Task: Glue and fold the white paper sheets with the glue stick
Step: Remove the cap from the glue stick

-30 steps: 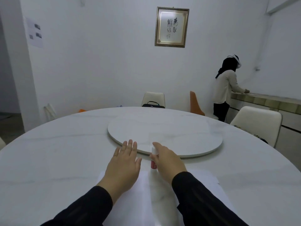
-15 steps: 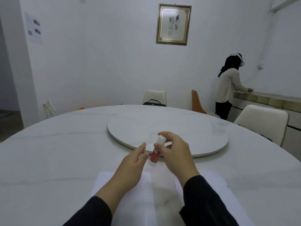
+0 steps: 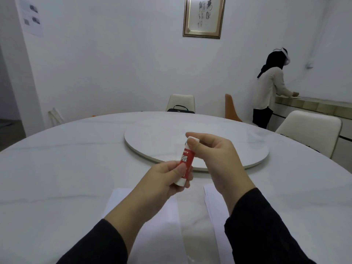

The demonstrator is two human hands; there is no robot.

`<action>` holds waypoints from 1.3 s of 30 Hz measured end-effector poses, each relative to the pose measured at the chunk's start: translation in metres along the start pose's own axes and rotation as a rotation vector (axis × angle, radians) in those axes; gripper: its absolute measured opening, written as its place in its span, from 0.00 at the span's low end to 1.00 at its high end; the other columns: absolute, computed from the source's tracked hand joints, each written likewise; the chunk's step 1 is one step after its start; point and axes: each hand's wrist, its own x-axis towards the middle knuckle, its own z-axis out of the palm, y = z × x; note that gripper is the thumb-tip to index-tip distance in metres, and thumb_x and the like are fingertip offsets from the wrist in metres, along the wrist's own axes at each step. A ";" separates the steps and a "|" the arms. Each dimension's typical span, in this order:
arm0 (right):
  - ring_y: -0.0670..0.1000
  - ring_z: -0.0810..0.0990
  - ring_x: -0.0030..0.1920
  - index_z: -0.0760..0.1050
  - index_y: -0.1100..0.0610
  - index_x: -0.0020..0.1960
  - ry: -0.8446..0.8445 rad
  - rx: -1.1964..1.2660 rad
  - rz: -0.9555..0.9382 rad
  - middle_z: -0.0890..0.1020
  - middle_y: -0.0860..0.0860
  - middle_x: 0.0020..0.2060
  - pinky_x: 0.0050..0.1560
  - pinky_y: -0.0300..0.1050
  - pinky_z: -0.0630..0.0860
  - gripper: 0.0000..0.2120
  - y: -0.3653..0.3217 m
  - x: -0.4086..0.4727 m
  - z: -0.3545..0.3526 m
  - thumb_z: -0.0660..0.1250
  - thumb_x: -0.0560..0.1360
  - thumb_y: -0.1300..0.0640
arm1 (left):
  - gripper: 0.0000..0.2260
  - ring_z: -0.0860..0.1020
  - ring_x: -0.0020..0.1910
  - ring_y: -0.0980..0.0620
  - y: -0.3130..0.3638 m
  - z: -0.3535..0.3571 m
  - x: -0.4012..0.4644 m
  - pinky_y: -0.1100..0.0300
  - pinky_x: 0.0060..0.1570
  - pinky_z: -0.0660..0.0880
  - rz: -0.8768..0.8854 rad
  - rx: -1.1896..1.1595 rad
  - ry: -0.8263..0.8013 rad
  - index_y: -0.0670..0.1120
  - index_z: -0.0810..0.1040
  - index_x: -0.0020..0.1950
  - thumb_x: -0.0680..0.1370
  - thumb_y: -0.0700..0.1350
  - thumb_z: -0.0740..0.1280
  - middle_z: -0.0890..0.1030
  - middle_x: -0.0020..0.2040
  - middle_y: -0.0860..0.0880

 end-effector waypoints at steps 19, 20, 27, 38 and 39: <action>0.50 0.80 0.41 0.81 0.64 0.44 0.026 0.182 0.097 0.82 0.51 0.35 0.52 0.44 0.77 0.20 0.005 -0.001 0.000 0.71 0.61 0.48 | 0.12 0.75 0.33 0.53 0.002 0.008 -0.006 0.61 0.39 0.70 0.036 0.024 0.071 0.44 0.81 0.47 0.75 0.50 0.64 0.80 0.35 0.49; 0.48 0.80 0.40 0.81 0.64 0.43 -0.001 0.245 0.112 0.82 0.51 0.35 0.49 0.41 0.78 0.18 0.004 -0.001 -0.001 0.70 0.62 0.50 | 0.14 0.73 0.31 0.54 0.002 0.005 -0.006 0.61 0.36 0.70 -0.067 -0.209 -0.065 0.40 0.80 0.47 0.74 0.51 0.64 0.78 0.34 0.47; 0.51 0.79 0.39 0.80 0.66 0.46 0.162 0.160 0.127 0.80 0.56 0.37 0.45 0.42 0.79 0.16 0.006 -0.006 0.019 0.71 0.71 0.52 | 0.16 0.71 0.32 0.54 -0.007 0.011 -0.003 0.62 0.37 0.69 0.034 -0.032 0.069 0.41 0.78 0.50 0.81 0.49 0.55 0.76 0.34 0.49; 0.53 0.83 0.40 0.80 0.60 0.45 0.069 0.217 0.143 0.84 0.57 0.39 0.44 0.44 0.82 0.04 -0.006 -0.007 0.007 0.68 0.73 0.60 | 0.15 0.64 0.26 0.55 -0.011 0.000 0.000 0.63 0.31 0.62 -0.261 -0.604 -0.354 0.40 0.74 0.45 0.78 0.52 0.60 0.69 0.29 0.50; 0.53 0.84 0.40 0.80 0.60 0.45 0.046 0.248 0.135 0.84 0.56 0.38 0.42 0.43 0.83 0.05 -0.005 -0.007 0.007 0.68 0.73 0.60 | 0.15 0.64 0.26 0.55 -0.012 -0.002 0.001 0.63 0.31 0.63 -0.285 -0.680 -0.407 0.40 0.75 0.45 0.77 0.51 0.60 0.70 0.29 0.51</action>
